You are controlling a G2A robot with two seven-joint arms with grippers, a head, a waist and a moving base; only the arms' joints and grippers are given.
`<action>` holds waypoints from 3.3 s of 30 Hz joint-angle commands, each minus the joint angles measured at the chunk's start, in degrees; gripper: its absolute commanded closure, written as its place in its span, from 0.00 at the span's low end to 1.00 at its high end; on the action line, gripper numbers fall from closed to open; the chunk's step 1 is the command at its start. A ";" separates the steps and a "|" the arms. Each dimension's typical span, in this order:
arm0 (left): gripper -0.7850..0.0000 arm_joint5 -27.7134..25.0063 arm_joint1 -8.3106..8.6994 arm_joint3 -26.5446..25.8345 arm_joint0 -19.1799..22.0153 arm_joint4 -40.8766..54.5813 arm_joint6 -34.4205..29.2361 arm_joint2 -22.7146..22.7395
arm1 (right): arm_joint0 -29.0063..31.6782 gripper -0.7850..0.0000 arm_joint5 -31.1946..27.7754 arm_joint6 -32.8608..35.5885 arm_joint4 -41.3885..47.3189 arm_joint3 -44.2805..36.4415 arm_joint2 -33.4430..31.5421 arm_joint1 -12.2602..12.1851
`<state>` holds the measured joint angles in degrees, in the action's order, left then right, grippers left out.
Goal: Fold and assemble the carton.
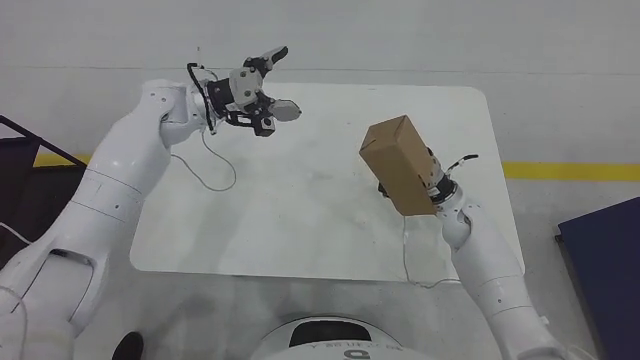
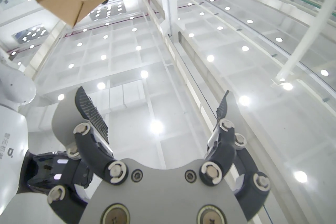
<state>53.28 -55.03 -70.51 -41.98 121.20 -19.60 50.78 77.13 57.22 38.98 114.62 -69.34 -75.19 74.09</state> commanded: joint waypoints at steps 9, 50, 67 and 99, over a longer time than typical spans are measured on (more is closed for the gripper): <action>0.00 -2.61 0.77 -3.06 -3.63 -1.31 0.30 3.45 | -3.95 1.00 -4.44 -19.84 -25.71 -9.70 1.64 -1.69; 0.00 -1.84 8.50 -20.84 1.19 -80.43 -17.11 1.15 | -9.46 1.00 -21.23 -2.55 -137.73 -28.28 27.55 -8.62; 0.00 -12.56 6.11 -14.27 -0.90 -82.91 -23.89 -6.32 | -10.93 0.18 -33.65 8.28 -155.13 -30.64 29.99 -10.03; 0.00 -13.61 -10.80 10.78 12.13 -89.52 -28.75 -28.62 | 21.07 0.40 -40.42 -29.13 -119.78 -45.83 0.60 -10.68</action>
<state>39.30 -65.07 -61.06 -30.14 31.42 -47.88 22.73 97.83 17.73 9.27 -6.55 -115.46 -74.63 63.37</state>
